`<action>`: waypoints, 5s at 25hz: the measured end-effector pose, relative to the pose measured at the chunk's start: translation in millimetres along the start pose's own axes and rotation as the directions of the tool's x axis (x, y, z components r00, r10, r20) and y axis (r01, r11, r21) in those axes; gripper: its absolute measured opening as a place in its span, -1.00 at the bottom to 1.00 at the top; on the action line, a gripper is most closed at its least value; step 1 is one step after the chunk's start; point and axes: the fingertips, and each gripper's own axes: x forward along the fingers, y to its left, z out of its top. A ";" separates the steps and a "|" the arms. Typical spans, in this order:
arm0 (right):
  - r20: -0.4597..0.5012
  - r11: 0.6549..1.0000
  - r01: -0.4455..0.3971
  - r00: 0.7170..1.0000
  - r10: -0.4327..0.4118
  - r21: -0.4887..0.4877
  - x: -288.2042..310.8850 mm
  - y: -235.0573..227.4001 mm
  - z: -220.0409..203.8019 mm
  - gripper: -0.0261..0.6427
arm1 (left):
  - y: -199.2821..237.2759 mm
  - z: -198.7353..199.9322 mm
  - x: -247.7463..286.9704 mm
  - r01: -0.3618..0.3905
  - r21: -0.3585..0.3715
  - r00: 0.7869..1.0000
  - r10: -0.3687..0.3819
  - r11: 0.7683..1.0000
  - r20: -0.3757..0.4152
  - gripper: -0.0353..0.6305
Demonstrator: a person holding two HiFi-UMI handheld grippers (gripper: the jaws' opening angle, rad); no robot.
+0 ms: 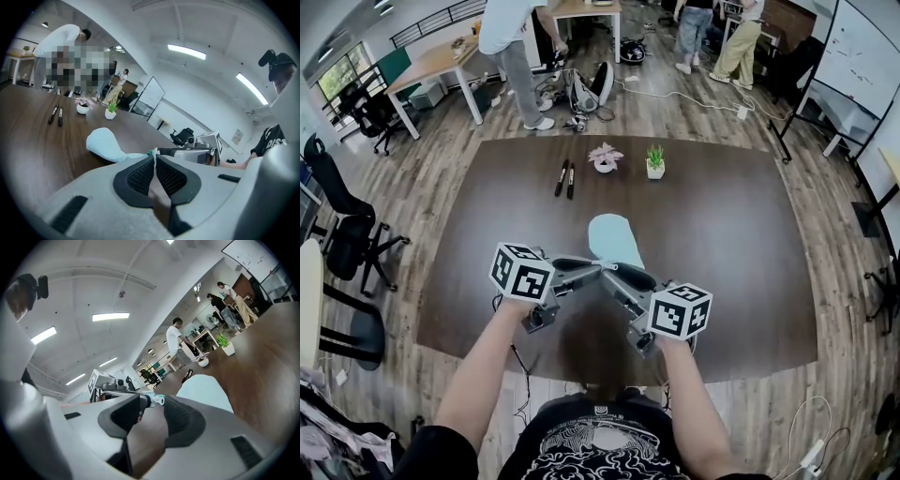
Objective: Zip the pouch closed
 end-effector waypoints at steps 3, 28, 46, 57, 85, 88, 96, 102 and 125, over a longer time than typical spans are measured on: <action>0.007 1.000 -0.012 1.000 0.012 0.016 0.1 0.6 -0.4 -0.46 | 0.5 -1.4 0.4 0.000 -0.003 1.000 0.000 1.000 -0.001 -0.82; -0.015 0.992 0.109 0.994 -0.110 -0.069 5.6 -8.2 -6.7 -0.91 | 6.7 -4.1 -1.1 -0.045 0.009 0.999 0.045 0.999 0.010 -0.82; -0.042 0.970 0.193 0.979 -0.202 -0.149 3.4 -4.2 -10.8 -0.91 | 2.0 -8.1 -6.3 -0.099 -0.079 0.991 0.105 0.992 0.077 -0.83; -0.057 0.971 0.197 0.977 -0.206 -0.131 4.9 -7.0 -15.5 -0.92 | 4.0 -13.1 -7.2 -0.105 -0.086 0.991 0.111 0.991 0.071 -0.83; -0.071 0.949 0.281 0.954 -0.293 -0.143 4.2 -20.2 -20.9 -0.92 | 12.2 -15.6 -17.6 -0.156 -0.087 0.982 0.164 0.984 0.092 -0.83; -0.069 0.949 0.281 0.954 -0.293 -0.141 3.9 -20.1 -22.2 -0.92 | 13.3 -17.2 -18.5 -0.165 -0.093 0.980 0.174 0.982 0.098 -0.83; -0.067 0.945 0.296 0.949 -0.307 -0.138 3.7 -23.4 -24.0 -0.92 | 19.6 -18.0 -22.4 -0.197 -0.112 0.971 0.210 0.974 0.116 -0.83; -0.068 0.940 0.307 0.945 -0.319 -0.149 3.7 -25.6 -25.9 -0.92 | 24.5 -19.2 -24.4 -0.224 -0.121 0.963 0.238 0.967 0.125 -0.83; -0.057 0.920 0.356 0.928 -0.369 -0.165 -0.2 -35.2 -29.2 -0.92 | 46.1 -20.4 -43.5 -0.331 -0.163 0.918 0.357 0.929 0.171 -0.83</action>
